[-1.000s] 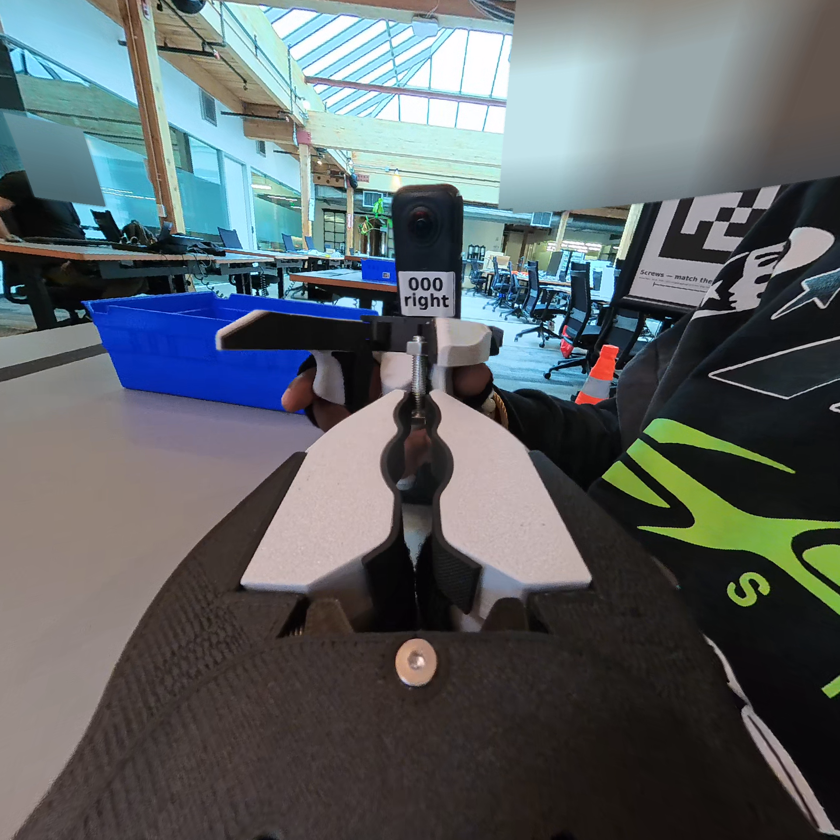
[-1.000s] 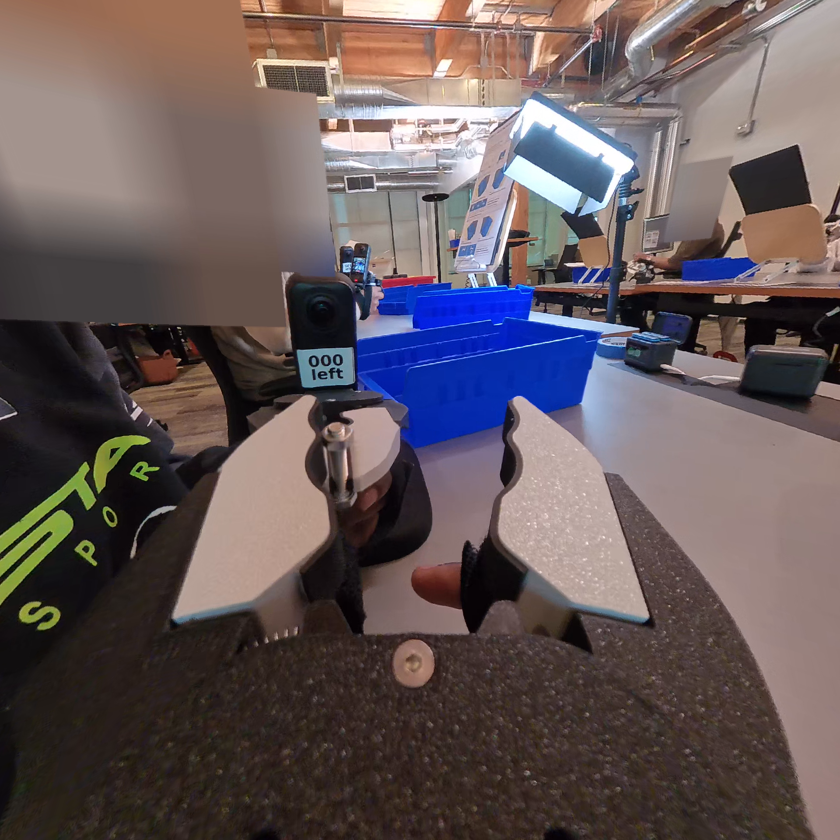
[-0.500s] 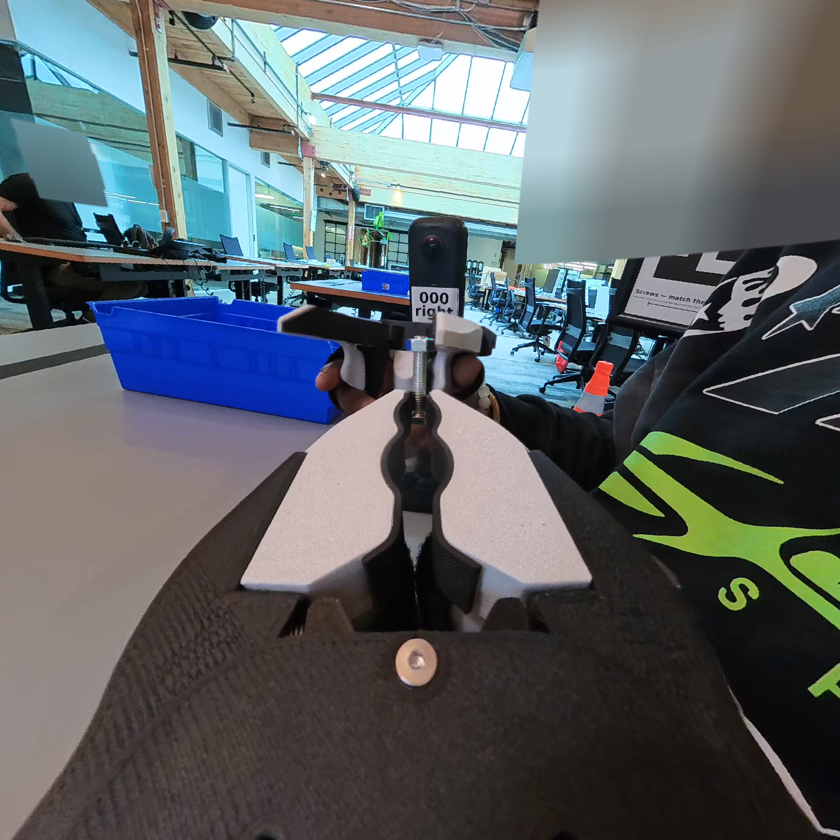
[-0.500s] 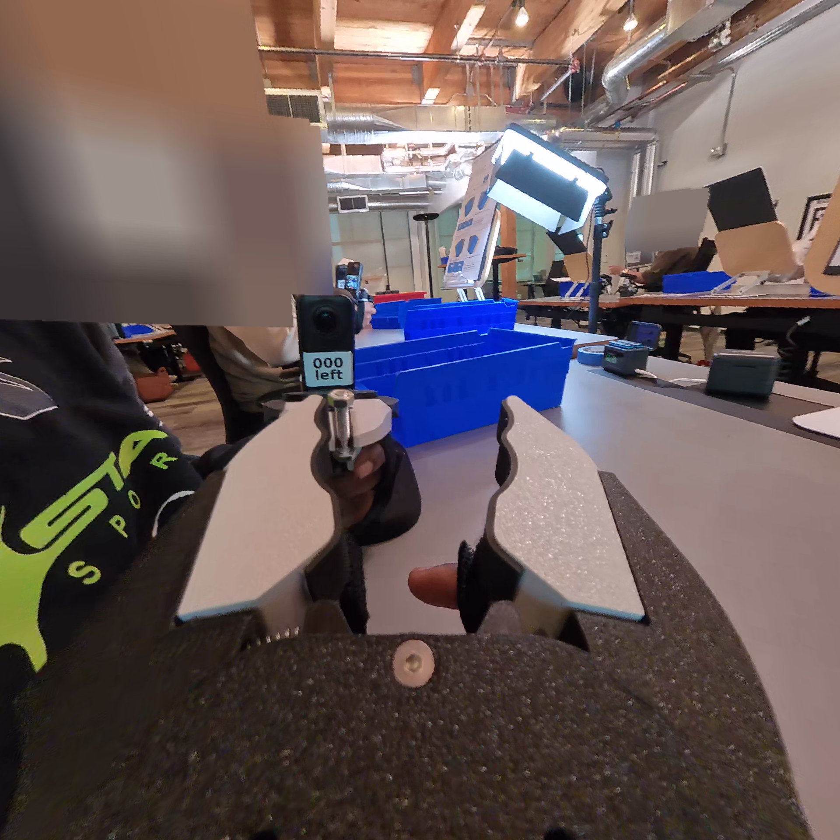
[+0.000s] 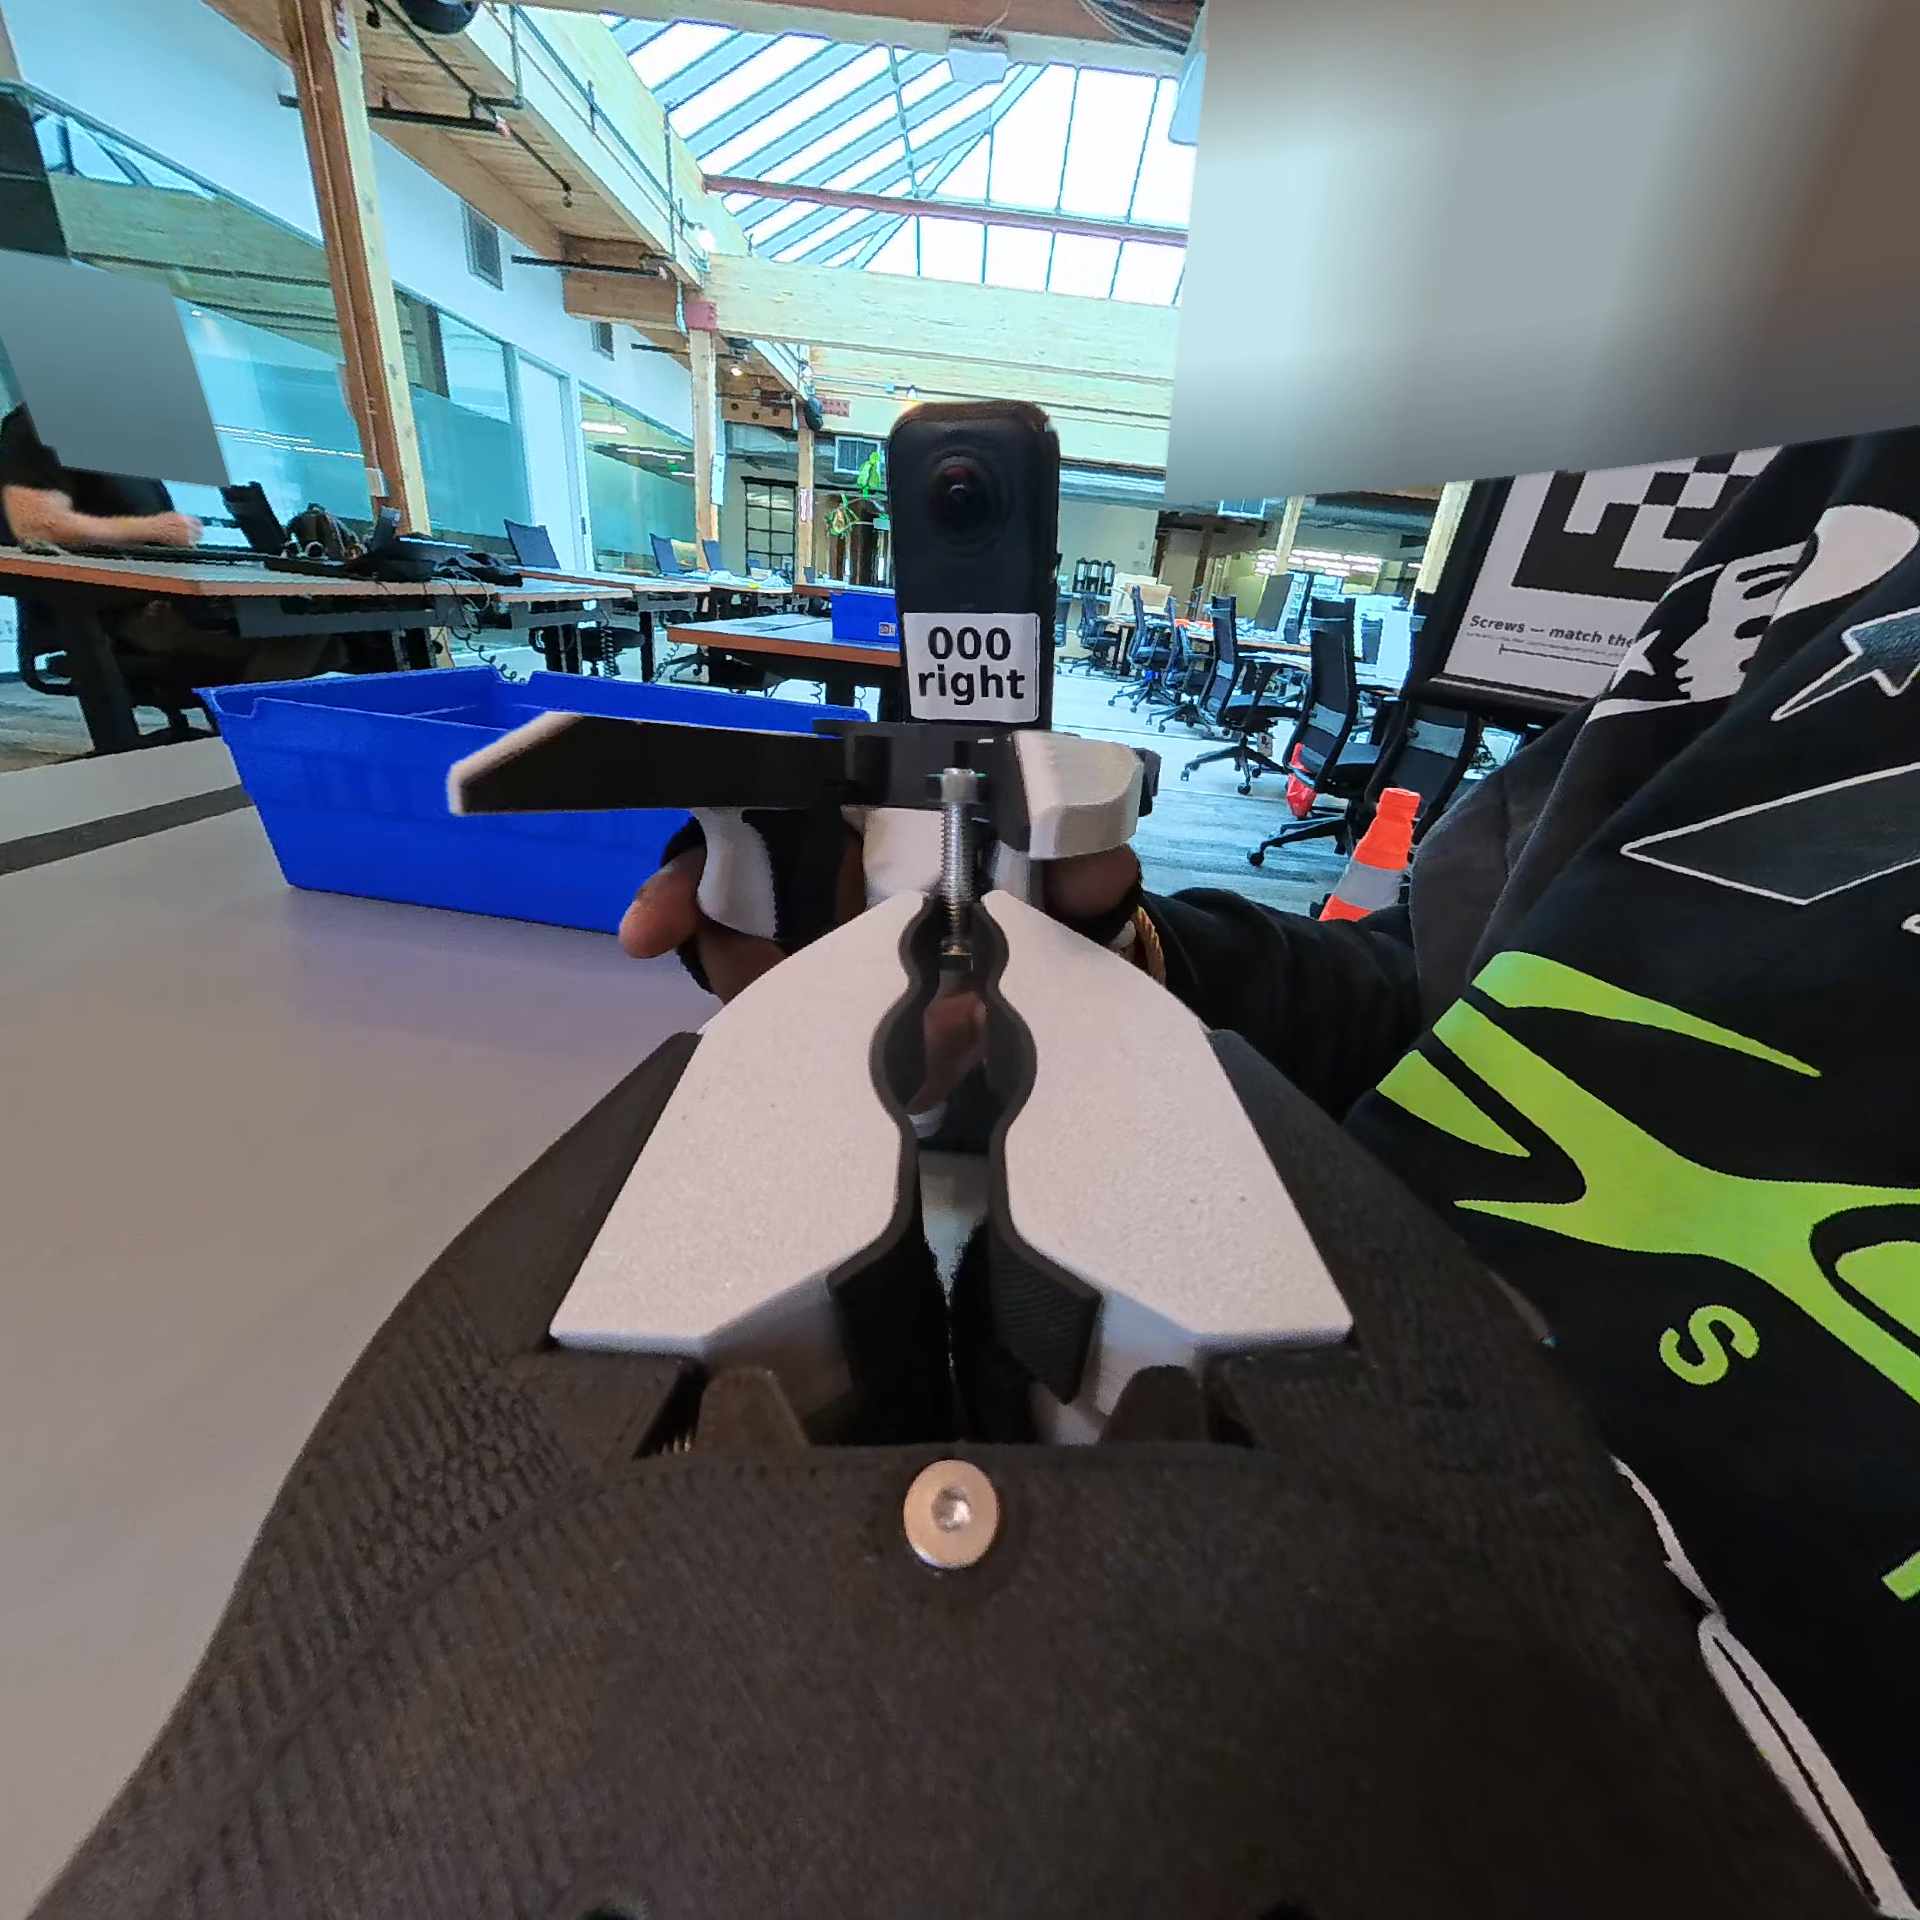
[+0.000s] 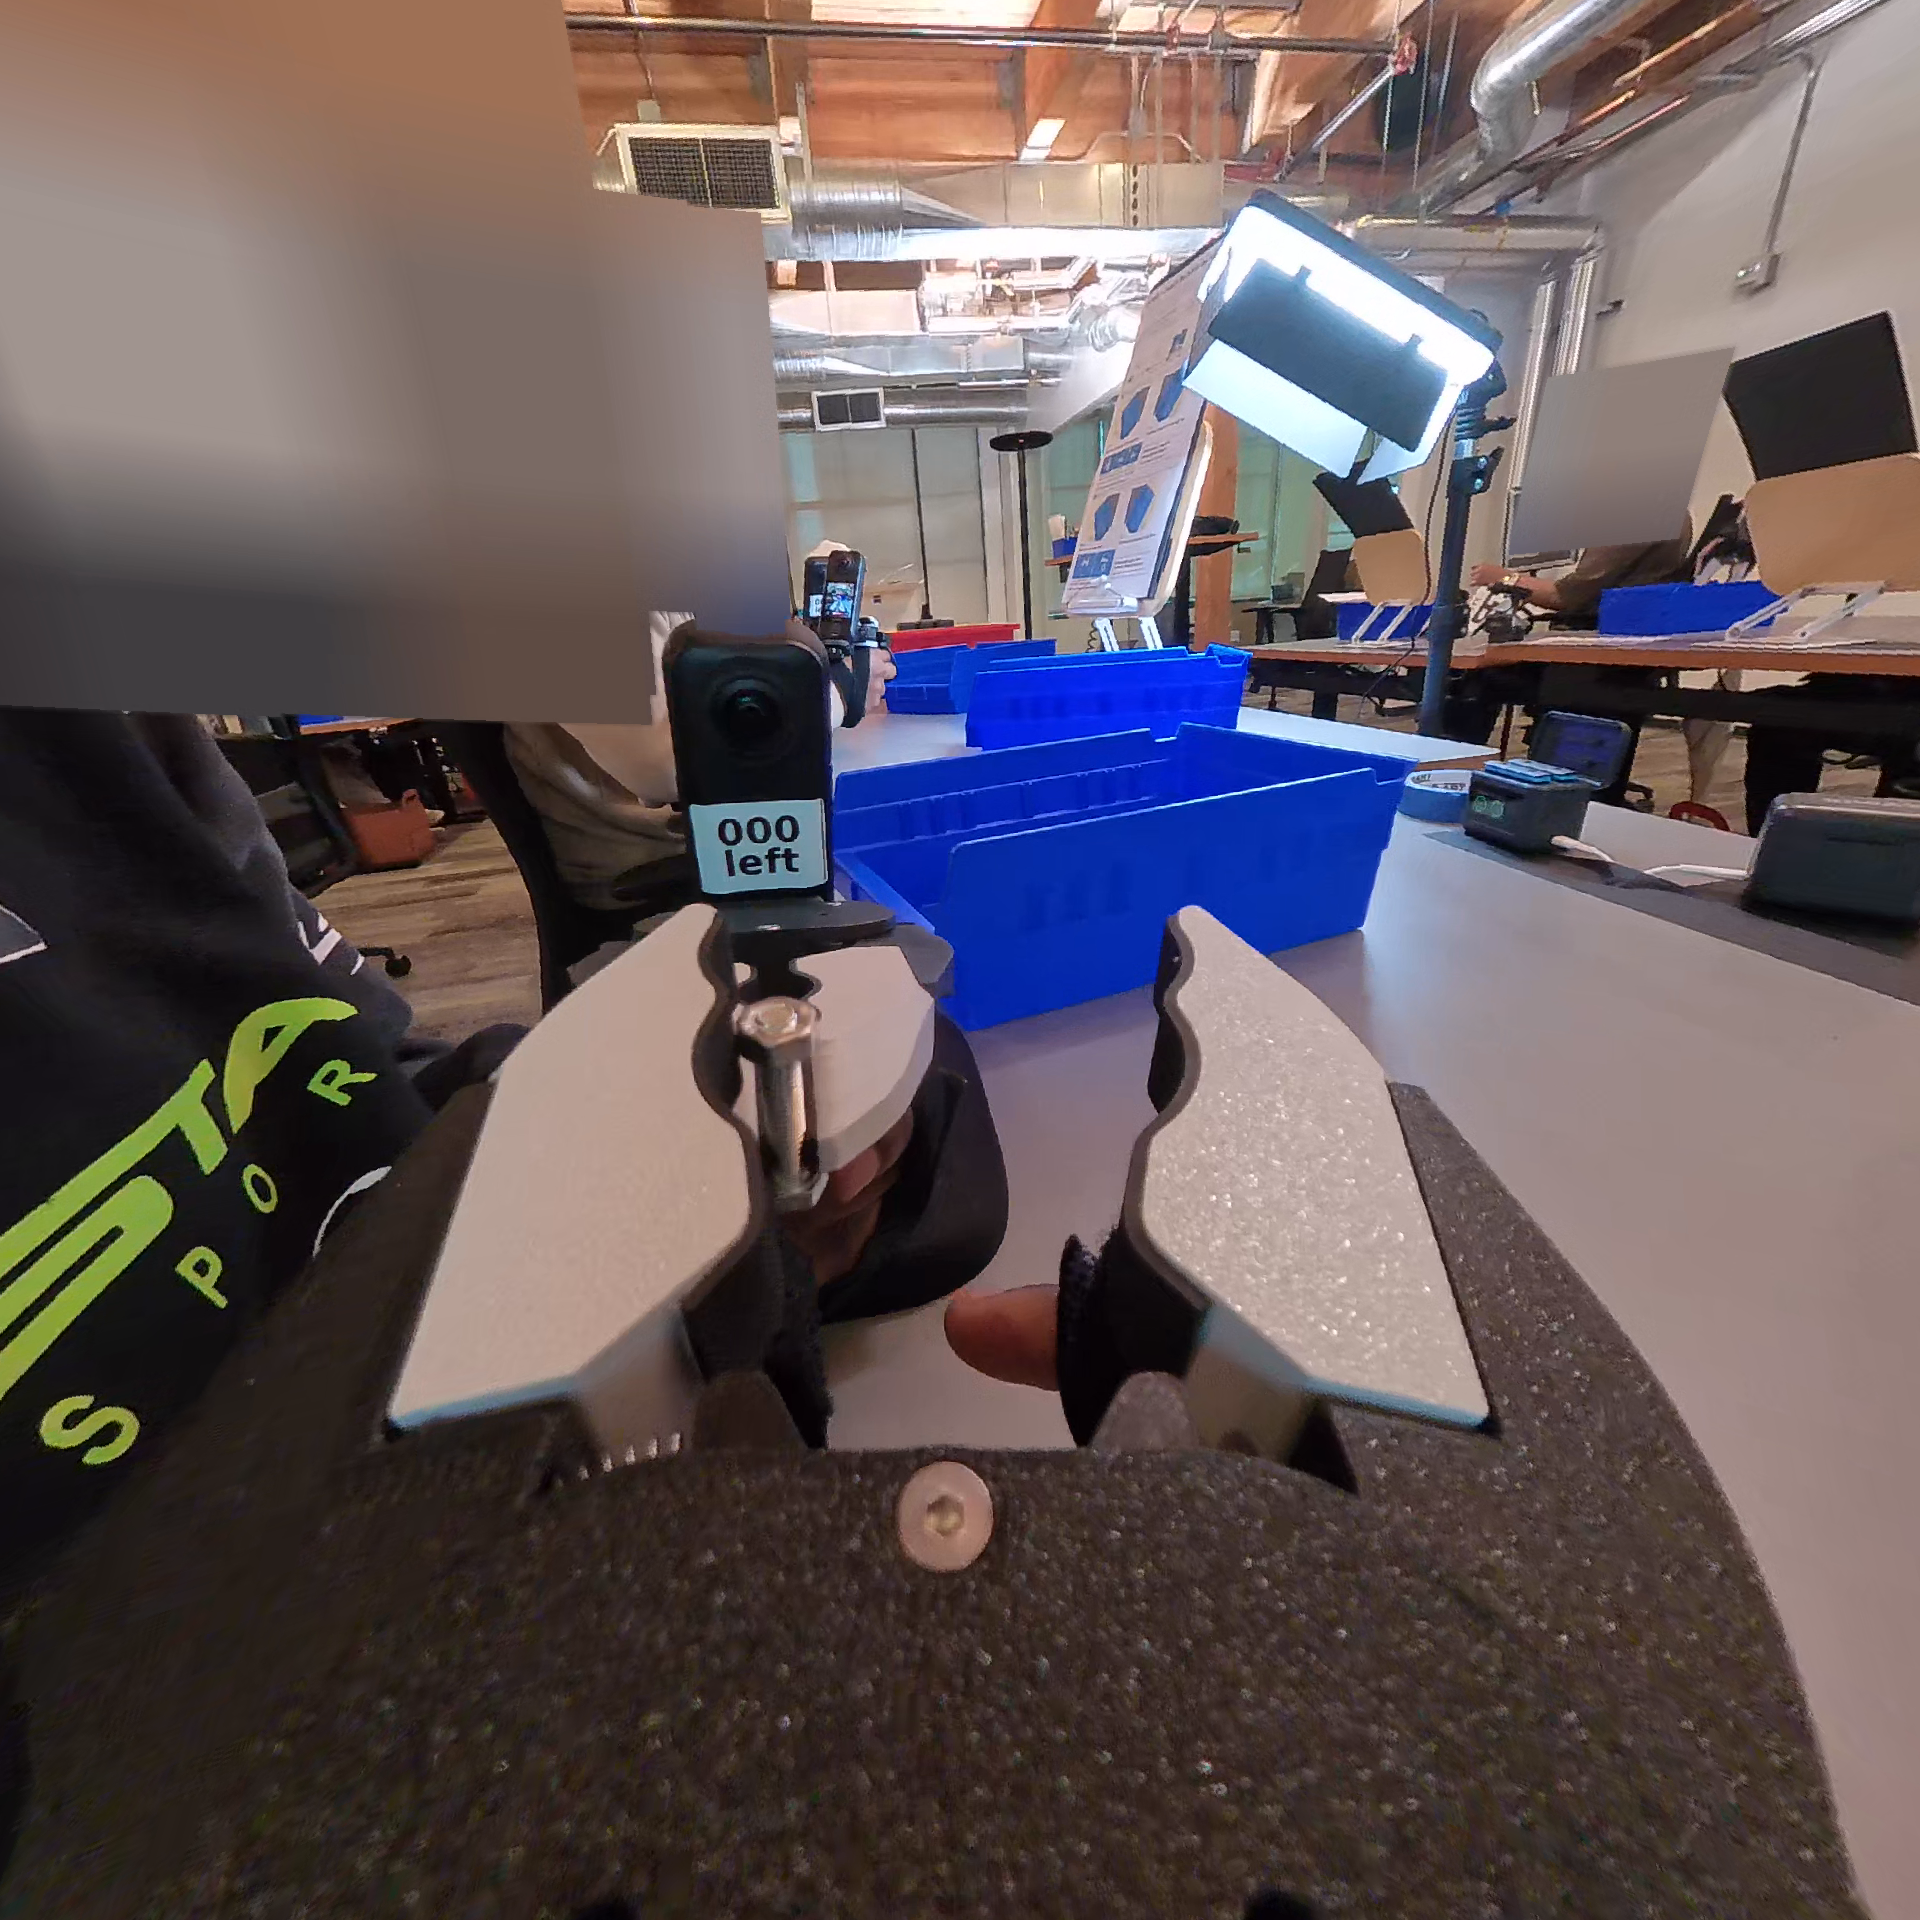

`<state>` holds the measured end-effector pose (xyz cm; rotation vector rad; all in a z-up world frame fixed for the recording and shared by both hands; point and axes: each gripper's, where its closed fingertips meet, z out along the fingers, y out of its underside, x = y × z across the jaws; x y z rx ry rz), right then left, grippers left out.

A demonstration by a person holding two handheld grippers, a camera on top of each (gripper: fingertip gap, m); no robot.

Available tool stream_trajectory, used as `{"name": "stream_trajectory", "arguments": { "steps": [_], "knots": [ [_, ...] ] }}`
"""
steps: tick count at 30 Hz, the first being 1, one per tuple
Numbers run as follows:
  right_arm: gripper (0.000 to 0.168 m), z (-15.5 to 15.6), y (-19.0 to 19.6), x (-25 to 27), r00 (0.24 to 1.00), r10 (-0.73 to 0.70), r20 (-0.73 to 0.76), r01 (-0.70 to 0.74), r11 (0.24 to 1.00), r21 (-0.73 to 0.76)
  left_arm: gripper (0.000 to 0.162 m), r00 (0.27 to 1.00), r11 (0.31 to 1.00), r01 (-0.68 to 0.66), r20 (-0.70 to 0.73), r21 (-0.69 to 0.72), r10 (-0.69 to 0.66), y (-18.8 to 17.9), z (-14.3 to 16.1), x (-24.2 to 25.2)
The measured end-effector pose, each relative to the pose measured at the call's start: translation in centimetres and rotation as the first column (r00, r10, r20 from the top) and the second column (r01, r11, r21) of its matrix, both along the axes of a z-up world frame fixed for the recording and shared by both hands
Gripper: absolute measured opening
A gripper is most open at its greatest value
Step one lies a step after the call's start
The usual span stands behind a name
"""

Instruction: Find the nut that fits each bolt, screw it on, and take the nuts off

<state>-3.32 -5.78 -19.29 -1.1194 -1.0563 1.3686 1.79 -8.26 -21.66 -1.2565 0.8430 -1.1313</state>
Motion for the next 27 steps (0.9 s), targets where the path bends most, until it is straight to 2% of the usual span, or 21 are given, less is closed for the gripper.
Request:
{"name": "stream_trajectory", "arguments": {
  "steps": [17, 27],
  "knots": [
    [0.074, -0.1, 1.2, 3.9, 0.999, -0.051, -0.015, 0.051, 0.999, 0.000, 0.005, 0.999, 1.000, 0.004, 0.046, -0.017, -0.003, 0.2, 0.5, -0.5],
    [0.077, 0.4, -0.5, 0.1, 1.000, 0.014, -0.003, -0.014, 1.000, 0.006, 0.005, 1.000, 1.000, -0.017, 0.007, 0.005, 0.017, 0.2, 0.1, -0.2]
  ]
}}
